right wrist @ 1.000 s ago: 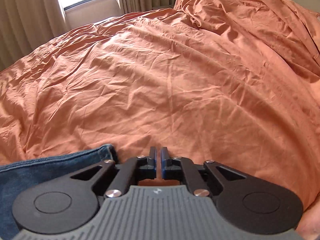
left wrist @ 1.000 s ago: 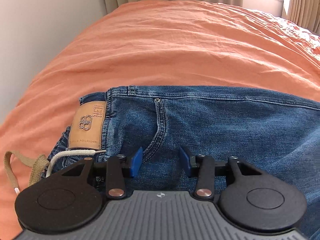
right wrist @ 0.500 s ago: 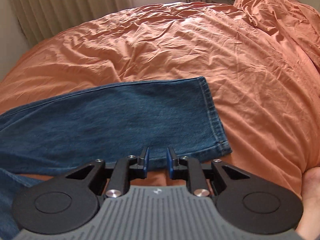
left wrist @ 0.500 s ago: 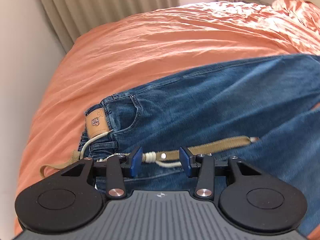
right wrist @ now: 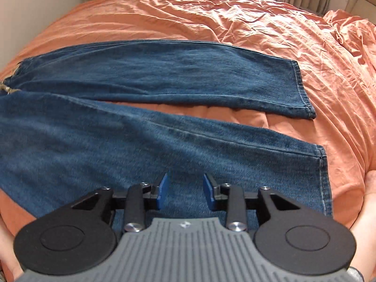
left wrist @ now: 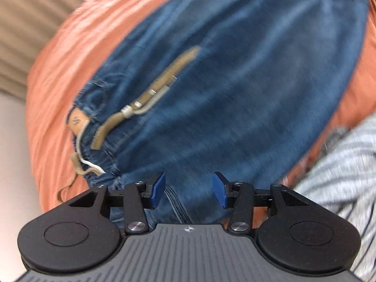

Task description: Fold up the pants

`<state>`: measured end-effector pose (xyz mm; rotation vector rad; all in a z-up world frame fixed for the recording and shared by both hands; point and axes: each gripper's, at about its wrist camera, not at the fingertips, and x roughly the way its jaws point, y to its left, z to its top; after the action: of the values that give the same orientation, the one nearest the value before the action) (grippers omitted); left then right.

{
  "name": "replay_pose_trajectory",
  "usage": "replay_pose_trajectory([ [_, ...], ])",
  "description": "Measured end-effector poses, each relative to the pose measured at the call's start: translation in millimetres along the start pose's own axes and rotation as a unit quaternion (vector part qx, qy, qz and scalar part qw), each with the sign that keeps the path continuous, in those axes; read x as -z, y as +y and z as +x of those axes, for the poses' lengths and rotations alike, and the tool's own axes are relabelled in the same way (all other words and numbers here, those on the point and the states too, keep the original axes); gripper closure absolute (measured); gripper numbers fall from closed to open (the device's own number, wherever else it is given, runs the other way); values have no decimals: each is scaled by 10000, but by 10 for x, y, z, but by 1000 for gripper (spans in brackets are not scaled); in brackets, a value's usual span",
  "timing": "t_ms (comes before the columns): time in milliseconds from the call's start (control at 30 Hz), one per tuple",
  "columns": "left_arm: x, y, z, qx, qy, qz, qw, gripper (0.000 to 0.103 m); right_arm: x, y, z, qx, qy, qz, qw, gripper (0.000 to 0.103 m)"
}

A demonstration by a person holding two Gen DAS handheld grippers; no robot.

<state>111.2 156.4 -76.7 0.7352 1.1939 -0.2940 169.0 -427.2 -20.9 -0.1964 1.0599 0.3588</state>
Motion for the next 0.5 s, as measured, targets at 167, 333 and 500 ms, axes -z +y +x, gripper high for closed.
replay_pose_trajectory([
  [167,78,-168,143,605,521,482,9956,45,133,104,-110,138,95,-202,9997,70],
  [333,34,-326,242,1105,777,727,9882,41,187,152,-212,314,87,-420,9986,66],
  [500,-70,-435,353,955,776,790,9893,49,248,205,-234,527,143,-910,9943,66],
])
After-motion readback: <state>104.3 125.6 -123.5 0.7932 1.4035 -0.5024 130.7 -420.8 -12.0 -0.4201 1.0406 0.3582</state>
